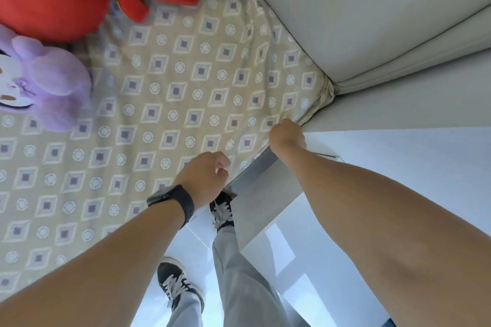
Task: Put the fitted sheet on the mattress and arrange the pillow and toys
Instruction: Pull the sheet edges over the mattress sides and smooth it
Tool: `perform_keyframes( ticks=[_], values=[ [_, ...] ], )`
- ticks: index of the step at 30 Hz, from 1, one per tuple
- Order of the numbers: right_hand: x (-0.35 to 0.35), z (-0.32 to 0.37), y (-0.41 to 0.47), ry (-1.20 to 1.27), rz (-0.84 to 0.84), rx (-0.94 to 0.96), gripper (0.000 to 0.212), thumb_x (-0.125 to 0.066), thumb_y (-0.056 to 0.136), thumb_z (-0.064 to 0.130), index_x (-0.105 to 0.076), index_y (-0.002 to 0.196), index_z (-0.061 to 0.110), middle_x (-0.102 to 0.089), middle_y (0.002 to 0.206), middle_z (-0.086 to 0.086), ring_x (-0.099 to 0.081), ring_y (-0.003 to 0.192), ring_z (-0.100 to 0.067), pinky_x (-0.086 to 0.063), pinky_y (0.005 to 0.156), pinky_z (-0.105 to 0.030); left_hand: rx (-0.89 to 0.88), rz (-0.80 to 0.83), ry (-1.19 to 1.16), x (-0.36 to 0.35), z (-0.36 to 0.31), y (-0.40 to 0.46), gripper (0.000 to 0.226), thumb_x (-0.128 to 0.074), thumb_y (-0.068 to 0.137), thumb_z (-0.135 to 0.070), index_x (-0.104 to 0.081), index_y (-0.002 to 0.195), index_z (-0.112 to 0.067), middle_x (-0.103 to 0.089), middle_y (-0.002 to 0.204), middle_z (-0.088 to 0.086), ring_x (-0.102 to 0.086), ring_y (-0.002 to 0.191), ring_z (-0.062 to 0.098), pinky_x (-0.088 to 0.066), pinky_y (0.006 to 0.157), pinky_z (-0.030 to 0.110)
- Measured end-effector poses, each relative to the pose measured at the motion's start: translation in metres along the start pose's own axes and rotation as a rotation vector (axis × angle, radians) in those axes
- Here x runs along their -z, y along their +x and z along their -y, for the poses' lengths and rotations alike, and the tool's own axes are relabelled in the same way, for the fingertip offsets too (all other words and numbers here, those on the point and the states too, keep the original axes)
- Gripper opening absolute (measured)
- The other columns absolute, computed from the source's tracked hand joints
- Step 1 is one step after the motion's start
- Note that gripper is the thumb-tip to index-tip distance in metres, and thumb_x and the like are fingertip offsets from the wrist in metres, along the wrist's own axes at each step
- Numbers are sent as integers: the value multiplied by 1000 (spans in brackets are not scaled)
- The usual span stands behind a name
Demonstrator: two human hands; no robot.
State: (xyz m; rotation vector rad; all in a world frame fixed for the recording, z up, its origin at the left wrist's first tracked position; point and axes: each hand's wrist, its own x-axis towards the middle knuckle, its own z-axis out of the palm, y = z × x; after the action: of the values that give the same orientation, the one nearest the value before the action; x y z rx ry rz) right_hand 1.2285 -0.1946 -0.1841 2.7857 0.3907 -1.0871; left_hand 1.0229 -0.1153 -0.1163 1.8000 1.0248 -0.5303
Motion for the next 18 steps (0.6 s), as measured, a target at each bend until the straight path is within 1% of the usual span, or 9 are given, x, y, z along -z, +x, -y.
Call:
perform_keyframes(
  ticks=[2,4,6,7,9,11,13,15,18],
  values=[
    [1,-13,1,3,27,-65,33,-41,104,21,-57,131,8,-61,130,-12,-60,117,-31,-40,76,-33,-1,-1,-20,6,-8,3,29,-45,97,-17,-66,115,-27,-59,112,-11,-57,77,7,-48,79,29],
    [5,-17,-3,22,45,-123,31,-45,102,18,-59,126,5,-63,126,-11,-62,114,-29,-41,73,-30,-1,10,-30,10,-12,1,29,-45,96,-18,-66,115,-27,-60,112,-10,-58,71,6,-53,79,32],
    [15,-12,-3,20,118,-131,32,-43,101,11,-59,128,4,-61,128,-10,-59,119,-28,-45,78,-30,-4,24,-16,14,-12,-3,28,-45,96,-18,-65,113,-28,-61,113,-9,-62,76,11,-53,81,33],
    [18,-8,-1,56,152,-123,34,-42,102,9,-58,132,3,-60,131,-12,-57,124,-29,-47,86,-32,-3,31,-7,15,-11,-6,28,-45,96,-19,-65,113,-29,-61,113,-9,-63,81,14,-53,80,33],
    [25,0,1,128,196,-133,35,-42,102,5,-56,134,1,-61,124,-14,-54,127,-29,-45,91,-33,-6,36,13,15,-8,-11,28,-45,96,-19,-64,112,-30,-60,114,-10,-64,87,15,-51,73,32],
    [29,5,3,115,81,-144,30,-47,99,5,-61,126,3,-64,118,-11,-59,120,-27,-43,82,-32,-10,43,25,12,-1,-16,28,-45,97,-18,-64,113,-31,-60,114,-12,-59,86,12,-45,64,26],
    [36,10,12,147,-107,-111,29,-48,99,13,-58,125,5,-62,126,-12,-61,116,-30,-44,79,-35,-16,64,38,7,3,-19,28,-45,96,-19,-64,113,-32,-61,117,-13,-57,87,10,-45,68,25],
    [50,18,25,131,-265,6,32,-48,99,16,-48,130,6,-55,132,-14,-59,116,-34,-46,82,-38,-18,94,72,7,2,-18,29,-44,96,-20,-63,114,-33,-60,120,-12,-58,90,11,-49,76,29],
    [74,31,49,12,-333,101,36,-47,100,10,-43,135,3,-51,137,-17,-57,122,-35,-48,91,-42,-29,78,125,14,-6,-3,31,-43,97,-21,-62,119,-31,-59,122,-11,-61,87,15,-53,81,35]
  ],
)
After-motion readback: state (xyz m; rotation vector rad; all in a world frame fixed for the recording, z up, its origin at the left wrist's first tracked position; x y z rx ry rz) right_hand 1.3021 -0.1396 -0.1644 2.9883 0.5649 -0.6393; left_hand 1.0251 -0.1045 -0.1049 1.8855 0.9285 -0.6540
